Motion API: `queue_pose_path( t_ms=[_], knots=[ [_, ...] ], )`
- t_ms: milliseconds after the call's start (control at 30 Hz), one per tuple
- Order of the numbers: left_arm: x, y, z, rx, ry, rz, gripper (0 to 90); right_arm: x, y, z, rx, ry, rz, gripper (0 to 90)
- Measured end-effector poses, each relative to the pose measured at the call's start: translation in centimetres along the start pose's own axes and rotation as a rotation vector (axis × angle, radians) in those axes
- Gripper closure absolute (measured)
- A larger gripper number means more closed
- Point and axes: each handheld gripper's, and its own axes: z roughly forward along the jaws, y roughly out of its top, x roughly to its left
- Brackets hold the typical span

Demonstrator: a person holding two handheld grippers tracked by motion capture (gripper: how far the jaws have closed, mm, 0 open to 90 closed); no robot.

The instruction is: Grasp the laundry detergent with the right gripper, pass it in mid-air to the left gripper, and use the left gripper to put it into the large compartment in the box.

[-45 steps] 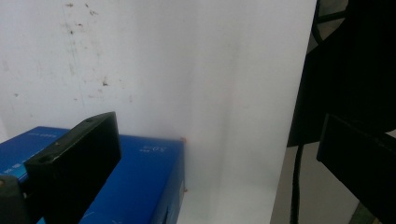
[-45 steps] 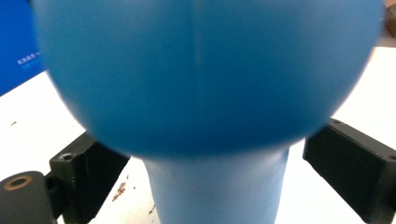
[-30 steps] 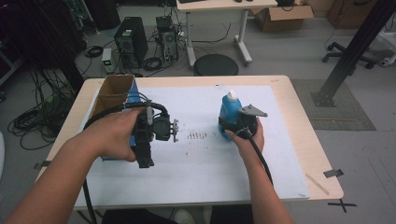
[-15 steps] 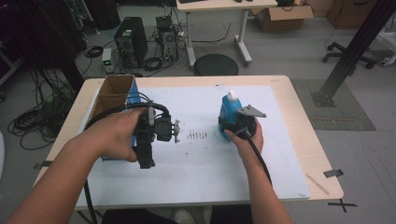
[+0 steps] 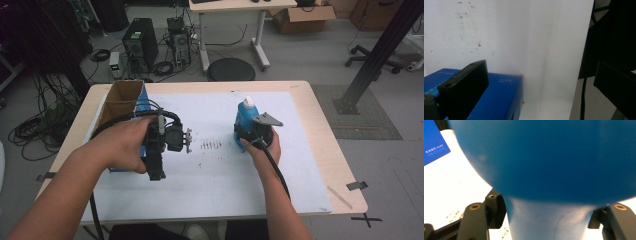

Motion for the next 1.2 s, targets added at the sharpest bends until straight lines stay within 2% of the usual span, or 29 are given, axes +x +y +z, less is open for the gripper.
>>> queue_pose_path(
  t_ms=[233,533,733,800,933,967,1000,1033,1100,1133,1167,1200],
  knots=[
    [0.1,0.1,0.1,0.002,0.001,-0.003,0.4,0.0,-0.3,0.4,0.006,-0.006,0.009,41.4],
    [0.2,0.2,0.2,0.006,0.0,0.0,0.4,0.2,-0.4,0.4,-0.01,-0.023,-0.021,44.8],
    [0.2,0.4,0.3,0.008,-0.002,0.002,0.3,0.1,-0.4,0.3,-0.008,-0.019,-0.018,45.7],
    [0.3,0.4,0.3,0.005,-0.001,0.003,0.3,-0.1,-0.3,0.2,-0.003,-0.003,-0.013,46.0],
    [0.5,0.4,0.1,-0.001,-0.001,0.0,0.3,-0.1,0.2,-0.2,-0.008,0.019,-0.036,46.1],
    [0.6,0.5,-0.2,-0.002,0.002,-0.003,0.2,-0.2,0.8,-0.8,-0.019,0.044,-0.049,46.2],
    [0.6,0.5,-0.2,-0.002,0.002,-0.003,0.3,-0.2,0.8,-0.8,-0.019,0.044,-0.049,46.2],
    [0.6,0.5,-0.3,-0.007,0.007,-0.001,0.3,-0.2,1.1,-1.1,-0.022,0.059,-0.061,46.2],
    [0.8,0.6,-0.7,-0.014,0.01,-0.004,0.3,-0.3,2.3,-2.3,-0.031,0.119,-0.089,46.2],
    [0.8,0.6,-0.7,-0.014,0.01,-0.004,0.3,-0.3,2.3,-2.3,-0.031,0.119,-0.089,46.2],
    [0.9,0.7,-1.0,-0.012,0.015,0.0,0.2,-0.4,3.0,-3.2,-0.038,0.161,-0.109,46.2],
    [1.0,0.7,-1.1,-0.019,0.017,-0.003,0.2,-0.4,3.4,-3.6,-0.039,0.183,-0.118,46.2]
  ],
)
